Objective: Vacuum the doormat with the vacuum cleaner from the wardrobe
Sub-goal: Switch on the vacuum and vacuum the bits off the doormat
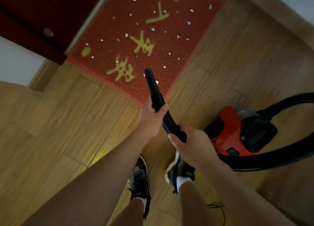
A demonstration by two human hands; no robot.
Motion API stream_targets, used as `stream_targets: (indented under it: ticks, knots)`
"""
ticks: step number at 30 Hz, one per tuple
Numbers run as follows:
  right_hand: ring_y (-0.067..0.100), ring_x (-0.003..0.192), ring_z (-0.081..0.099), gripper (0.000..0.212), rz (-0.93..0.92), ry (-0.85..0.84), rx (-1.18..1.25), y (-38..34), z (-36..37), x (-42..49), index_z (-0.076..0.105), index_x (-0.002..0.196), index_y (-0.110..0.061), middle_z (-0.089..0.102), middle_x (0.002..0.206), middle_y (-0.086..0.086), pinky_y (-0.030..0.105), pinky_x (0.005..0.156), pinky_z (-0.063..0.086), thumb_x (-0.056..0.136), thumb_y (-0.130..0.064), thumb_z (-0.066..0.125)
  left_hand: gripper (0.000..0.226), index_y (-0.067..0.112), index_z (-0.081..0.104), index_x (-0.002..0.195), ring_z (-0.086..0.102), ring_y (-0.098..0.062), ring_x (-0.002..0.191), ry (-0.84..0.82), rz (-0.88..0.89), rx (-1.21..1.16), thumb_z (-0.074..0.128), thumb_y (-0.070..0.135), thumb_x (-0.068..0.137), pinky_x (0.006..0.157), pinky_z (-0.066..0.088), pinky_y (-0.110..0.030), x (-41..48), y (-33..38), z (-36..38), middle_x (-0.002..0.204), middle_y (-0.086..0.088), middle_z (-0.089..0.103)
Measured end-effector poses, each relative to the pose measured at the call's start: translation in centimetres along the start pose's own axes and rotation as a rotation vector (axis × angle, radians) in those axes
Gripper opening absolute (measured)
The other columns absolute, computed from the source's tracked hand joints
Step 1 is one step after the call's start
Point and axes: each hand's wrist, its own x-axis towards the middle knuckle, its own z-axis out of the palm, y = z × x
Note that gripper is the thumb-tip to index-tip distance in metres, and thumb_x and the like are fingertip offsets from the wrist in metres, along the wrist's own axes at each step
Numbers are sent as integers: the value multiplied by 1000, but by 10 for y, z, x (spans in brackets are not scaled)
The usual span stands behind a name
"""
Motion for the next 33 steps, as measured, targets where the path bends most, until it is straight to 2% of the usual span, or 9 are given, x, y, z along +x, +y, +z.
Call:
stream_targets:
  ticks: [2,5,10,13,16,20,25,28,33]
  knots:
    - [9,58,58,22,4,3,-4,0,-4,8,50,82,-30,59,67,-7,22,50,45,95,-45,59,35,27,53,133,56,6,95,3,-11,9,62,33,100,71,41,-14,7,1,3,107,20,59]
    - [8,60,60,20,15,-15,-11,4,-8,22,55,89,-26,61,70,-7,26,52,50,94,-45,60,39,25,52,137,54,8,94,9,-38,15,62,34,101,71,40,-14,18,1,8,107,22,57]
    - [5,56,56,22,18,-50,9,10,-20,42,52,82,-27,59,67,-8,17,50,37,93,-44,61,40,25,54,137,54,7,94,48,-69,18,62,36,100,70,39,-14,34,5,18,112,17,59]
    - [8,55,56,23,-7,-69,14,12,-28,54,54,82,-25,60,67,-7,19,49,39,93,-44,62,36,27,55,133,57,1,95,69,-102,4,62,38,100,71,44,-19,42,9,24,109,16,60]
    - [6,54,55,21,-31,-102,15,17,-39,67,55,89,-24,59,68,-9,16,48,36,94,-43,62,35,27,56,132,63,-10,97,98,-141,17,61,39,100,78,54,-30,52,13,33,110,8,65]
    - [6,57,55,23,-46,-157,5,25,-49,83,55,91,-21,58,71,-8,17,50,36,95,-43,61,33,26,57,131,65,-15,93,121,-200,19,60,39,101,83,57,-40,61,15,44,108,3,66]
    - [8,57,54,26,-42,-230,-77,33,-59,98,54,88,-20,57,71,-5,23,51,39,98,-44,54,34,24,57,131,64,-13,98,131,-281,12,60,39,101,87,56,-37,74,7,57,113,4,65]
    - [7,56,53,28,-21,-257,-97,35,-61,110,52,84,-22,57,71,-5,22,51,39,99,-45,53,31,20,60,125,66,-17,96,146,-314,-8,60,39,100,81,56,-37,85,0,63,107,1,68]
    - [13,63,61,32,20,-241,-135,31,-51,125,55,86,-16,63,74,-1,32,61,53,98,-47,54,27,16,66,111,67,-21,86,167,-364,-16,60,40,99,74,54,-39,100,-13,68,92,-2,68]
